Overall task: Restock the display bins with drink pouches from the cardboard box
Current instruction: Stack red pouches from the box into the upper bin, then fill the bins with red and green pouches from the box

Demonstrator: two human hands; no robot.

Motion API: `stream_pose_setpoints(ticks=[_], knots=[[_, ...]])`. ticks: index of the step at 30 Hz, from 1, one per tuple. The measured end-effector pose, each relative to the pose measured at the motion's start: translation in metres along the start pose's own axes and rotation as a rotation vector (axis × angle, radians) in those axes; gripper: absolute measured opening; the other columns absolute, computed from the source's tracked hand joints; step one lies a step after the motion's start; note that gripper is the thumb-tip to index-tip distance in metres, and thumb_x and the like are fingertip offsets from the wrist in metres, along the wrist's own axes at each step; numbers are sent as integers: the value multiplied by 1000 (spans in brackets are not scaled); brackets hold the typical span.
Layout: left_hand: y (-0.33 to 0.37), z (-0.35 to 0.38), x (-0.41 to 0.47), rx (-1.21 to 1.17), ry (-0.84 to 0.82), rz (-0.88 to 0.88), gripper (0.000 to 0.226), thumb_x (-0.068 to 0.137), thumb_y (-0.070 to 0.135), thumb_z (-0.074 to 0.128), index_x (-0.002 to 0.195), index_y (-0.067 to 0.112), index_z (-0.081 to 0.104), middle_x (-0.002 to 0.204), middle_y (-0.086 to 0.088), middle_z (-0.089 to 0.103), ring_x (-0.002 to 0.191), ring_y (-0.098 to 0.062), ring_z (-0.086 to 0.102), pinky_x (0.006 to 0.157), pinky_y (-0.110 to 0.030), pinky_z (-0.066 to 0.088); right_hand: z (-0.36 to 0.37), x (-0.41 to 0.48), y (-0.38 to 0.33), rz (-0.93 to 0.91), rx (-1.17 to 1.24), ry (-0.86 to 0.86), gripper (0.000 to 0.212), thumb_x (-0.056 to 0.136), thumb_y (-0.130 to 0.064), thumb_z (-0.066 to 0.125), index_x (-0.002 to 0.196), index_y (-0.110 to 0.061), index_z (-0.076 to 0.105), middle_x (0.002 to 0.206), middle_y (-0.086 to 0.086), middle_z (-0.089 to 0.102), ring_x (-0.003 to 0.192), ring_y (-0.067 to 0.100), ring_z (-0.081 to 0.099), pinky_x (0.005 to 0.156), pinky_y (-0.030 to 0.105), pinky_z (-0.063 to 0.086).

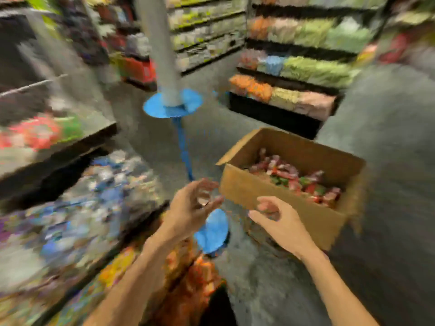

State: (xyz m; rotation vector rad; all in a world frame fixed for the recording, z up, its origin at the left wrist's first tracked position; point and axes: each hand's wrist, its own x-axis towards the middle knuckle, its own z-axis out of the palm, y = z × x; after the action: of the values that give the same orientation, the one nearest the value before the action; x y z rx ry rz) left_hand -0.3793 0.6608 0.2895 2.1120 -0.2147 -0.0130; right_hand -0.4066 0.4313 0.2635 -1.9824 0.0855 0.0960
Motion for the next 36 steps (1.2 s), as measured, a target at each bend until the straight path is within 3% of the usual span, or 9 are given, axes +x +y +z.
stream_pose_setpoints(ticks=[5, 9, 14, 18, 22, 26, 29, 32, 36], knots=[[26, 138, 107, 81, -324, 40, 20, 83, 19, 79, 98, 12, 68, 85, 6, 66, 64, 12, 58, 62, -8, 43, -97, 31, 81, 256, 72, 263, 27, 87, -30, 75, 109, -17, 69, 94, -7, 66, 88, 8, 60, 71, 10, 41], [27, 219, 168, 171, -468, -43, 16, 88, 14, 71, 103, 9, 70, 89, -8, 69, 75, -13, 59, 60, -20, 41, -134, 60, 123, 381, 98, 380, 21, 89, -23, 73, 106, -12, 69, 98, 2, 69, 88, 10, 62, 64, 3, 41], [-5, 298, 241, 197, -557, -222, 31, 94, 17, 66, 121, 2, 65, 121, -14, 66, 116, -28, 60, 76, -16, 44, -156, 119, 175, 489, -12, 383, 25, 93, -31, 68, 111, -16, 63, 105, -2, 64, 96, 15, 61, 83, 24, 48], [-54, 355, 308, 341, -710, -243, 37, 91, 30, 69, 123, 13, 66, 123, -7, 67, 114, -25, 62, 91, -29, 48, -163, 182, 223, 624, -89, 275, 28, 96, -33, 63, 121, -22, 59, 120, -4, 59, 106, 15, 59, 94, 32, 48], [-126, 406, 363, 483, -862, -313, 33, 85, 33, 72, 112, 14, 68, 109, -9, 72, 99, -27, 67, 76, -27, 50, -159, 241, 288, 826, -142, 137, 21, 95, -37, 63, 107, -20, 59, 100, -3, 61, 84, 13, 62, 82, 32, 53], [-175, 440, 393, 655, -1039, -285, 41, 86, 30, 72, 122, 11, 63, 120, -11, 68, 110, -30, 63, 87, -34, 50, -152, 278, 334, 1012, -112, 12, 15, 96, -21, 62, 105, -13, 53, 76, -3, 55, 63, 8, 50, 46, 13, 38], [-199, 456, 401, 809, -1182, -79, 52, 89, 20, 68, 137, 14, 49, 133, -10, 58, 121, -30, 55, 93, -35, 45, -139, 291, 366, 1124, -104, -95, 37, 89, -20, 72, 121, -10, 55, 99, 7, 66, 86, 20, 66, 56, 21, 45], [-226, 474, 399, 1071, -1347, 342, 74, 87, 18, 69, 150, 24, 31, 152, -4, 36, 138, -28, 35, 106, -42, 39, -125, 299, 391, 1140, -234, -241, 59, 83, -20, 75, 136, -14, 51, 131, 8, 59, 115, 27, 60, 83, 29, 50], [-247, 486, 398, 1257, -1465, 574, 86, 87, 36, 70, 156, 29, 18, 154, -7, 30, 142, -29, 26, 110, -46, 28, -107, 305, 416, 1088, -407, -505, 54, 81, -14, 76, 131, -16, 54, 129, 6, 59, 119, 28, 57, 97, 38, 50]])
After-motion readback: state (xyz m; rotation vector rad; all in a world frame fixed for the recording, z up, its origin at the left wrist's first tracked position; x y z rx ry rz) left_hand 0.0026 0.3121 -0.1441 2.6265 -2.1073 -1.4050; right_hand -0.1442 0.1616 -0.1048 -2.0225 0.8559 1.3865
